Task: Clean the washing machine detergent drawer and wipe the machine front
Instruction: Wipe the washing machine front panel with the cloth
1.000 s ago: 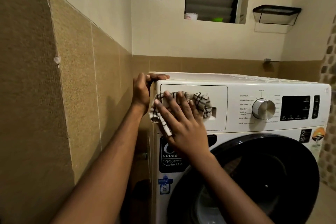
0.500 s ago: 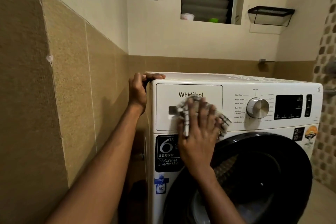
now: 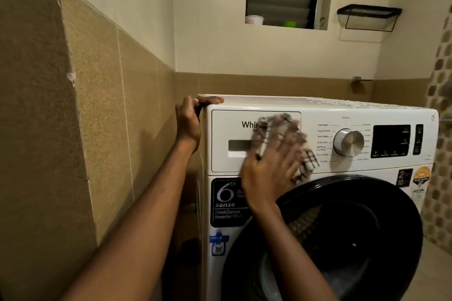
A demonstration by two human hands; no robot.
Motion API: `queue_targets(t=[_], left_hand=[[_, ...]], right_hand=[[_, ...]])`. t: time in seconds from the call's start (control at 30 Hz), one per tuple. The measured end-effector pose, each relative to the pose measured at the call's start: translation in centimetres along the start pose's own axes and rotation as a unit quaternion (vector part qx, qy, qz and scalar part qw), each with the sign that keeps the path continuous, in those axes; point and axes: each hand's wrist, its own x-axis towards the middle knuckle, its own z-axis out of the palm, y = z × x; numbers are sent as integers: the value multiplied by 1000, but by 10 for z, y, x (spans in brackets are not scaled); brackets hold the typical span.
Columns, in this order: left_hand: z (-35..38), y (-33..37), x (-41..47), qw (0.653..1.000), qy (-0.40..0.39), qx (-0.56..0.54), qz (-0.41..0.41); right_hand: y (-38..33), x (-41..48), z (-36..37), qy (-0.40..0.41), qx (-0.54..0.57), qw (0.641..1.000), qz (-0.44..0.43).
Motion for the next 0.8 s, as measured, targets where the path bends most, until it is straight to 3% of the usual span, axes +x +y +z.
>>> queue_targets(t=[0.03, 0.1, 0.13, 0.17, 0.23, 0.3, 0.33, 0.37, 0.47, 0.5, 0.57, 0.63, 0.7, 0.73, 0.8], left_hand=[[0, 0, 1, 1000, 3, -1, 0], [1, 0, 1, 1000, 1, -11, -6], [0, 0, 0, 1000, -1, -11, -6], [0, 0, -1, 1000, -1, -6, -3], [0, 1, -2, 1000, 3, 9, 1], [0, 1, -2, 1000, 8, 17, 6], [1, 2, -3, 1000, 7, 17, 6], [0, 2, -3, 1000, 5, 17, 2], [-3, 3, -2, 1000, -11, 18, 1], [-4, 3, -2, 1000, -12, 20, 2], [-4, 2, -1, 1000, -4, 23, 1], [-4, 0, -2, 1000, 2, 20, -6], [-3, 0, -2, 1000, -4, 21, -6], [-4, 0, -2, 1000, -9, 19, -6], [-6, 2, -2, 1000, -14, 4, -10]], right_hand=[[-3, -4, 2, -23, -41, 991, -128], [9, 0, 3, -44, -114, 910, -396], [17, 8, 0, -37, -125, 885, -447], [23, 17, -1, -20, -121, 897, -424], [22, 33, -8, 22, -53, 972, -228], [3, 34, -6, 30, -1, 997, -73], [-8, 30, -3, 20, -8, 997, -69], [-15, 25, 1, 7, -36, 992, -118], [-4, 23, 0, -41, -113, 925, -359], [4, 29, -5, -43, -116, 916, -382], [13, 39, -11, -3, -84, 950, -300], [2, 43, -12, 28, 0, 993, -115], [-21, 37, -6, 7, 57, 998, -19], [-29, 31, -3, -12, 48, 998, -38], [-26, 20, 1, -59, -33, 973, -221]])
